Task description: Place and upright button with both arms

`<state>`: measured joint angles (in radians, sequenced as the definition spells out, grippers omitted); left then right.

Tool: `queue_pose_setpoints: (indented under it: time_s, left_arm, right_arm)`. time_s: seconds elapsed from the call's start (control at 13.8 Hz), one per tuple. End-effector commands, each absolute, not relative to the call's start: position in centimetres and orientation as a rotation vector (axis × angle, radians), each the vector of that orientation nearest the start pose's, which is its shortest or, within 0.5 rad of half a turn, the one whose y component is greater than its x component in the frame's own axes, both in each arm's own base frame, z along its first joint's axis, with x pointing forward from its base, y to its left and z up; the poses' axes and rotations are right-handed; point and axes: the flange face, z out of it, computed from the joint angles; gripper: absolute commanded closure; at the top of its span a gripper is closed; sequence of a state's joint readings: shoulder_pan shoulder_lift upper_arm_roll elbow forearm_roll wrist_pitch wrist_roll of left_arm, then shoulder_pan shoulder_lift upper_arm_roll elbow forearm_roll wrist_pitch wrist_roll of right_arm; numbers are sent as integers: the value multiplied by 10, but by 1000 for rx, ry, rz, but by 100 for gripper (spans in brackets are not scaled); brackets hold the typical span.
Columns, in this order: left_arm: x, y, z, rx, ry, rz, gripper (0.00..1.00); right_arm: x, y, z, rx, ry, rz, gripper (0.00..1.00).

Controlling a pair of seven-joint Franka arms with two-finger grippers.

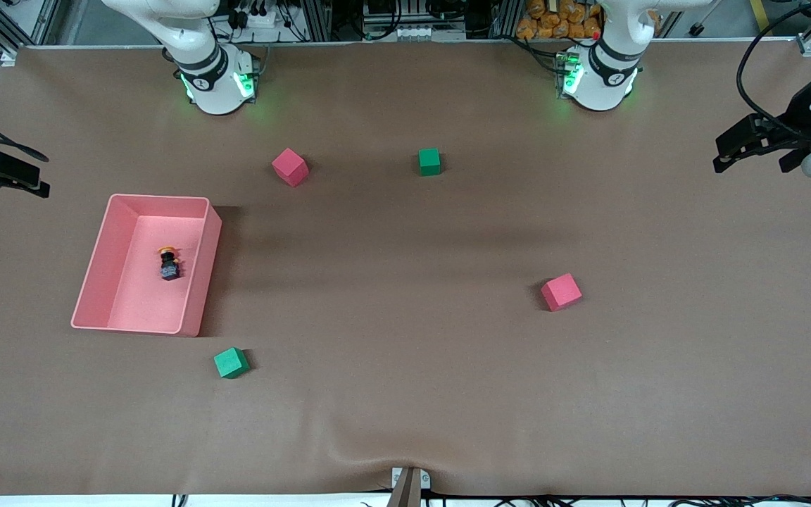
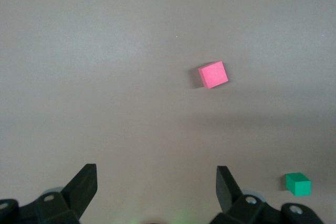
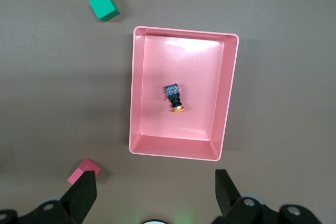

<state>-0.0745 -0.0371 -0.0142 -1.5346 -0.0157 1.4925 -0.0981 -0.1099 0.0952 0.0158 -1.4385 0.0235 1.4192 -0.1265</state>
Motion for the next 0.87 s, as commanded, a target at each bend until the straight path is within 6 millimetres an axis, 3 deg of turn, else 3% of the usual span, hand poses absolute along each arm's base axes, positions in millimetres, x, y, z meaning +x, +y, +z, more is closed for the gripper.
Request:
queue_pose_setpoints:
  time_s: [0.0,0.22,0.51,0.8]
  left_arm:
    - [524,-41,663,-3154,-5,38,0]
    - [523,-44,659,-3152,0,65,0]
    - [523,-46,658,-3151,5,72,0]
    - [523,-45,655,-3151,0,79,0]
  right_arm:
    - [564,-53,616,-3082,-50,191,0]
    - [571,-52,598,-3076,-54,230,0]
    - [589,-58,548,-3052,-41,357,0]
    - [601,-59,469,-3020,-37,503,0]
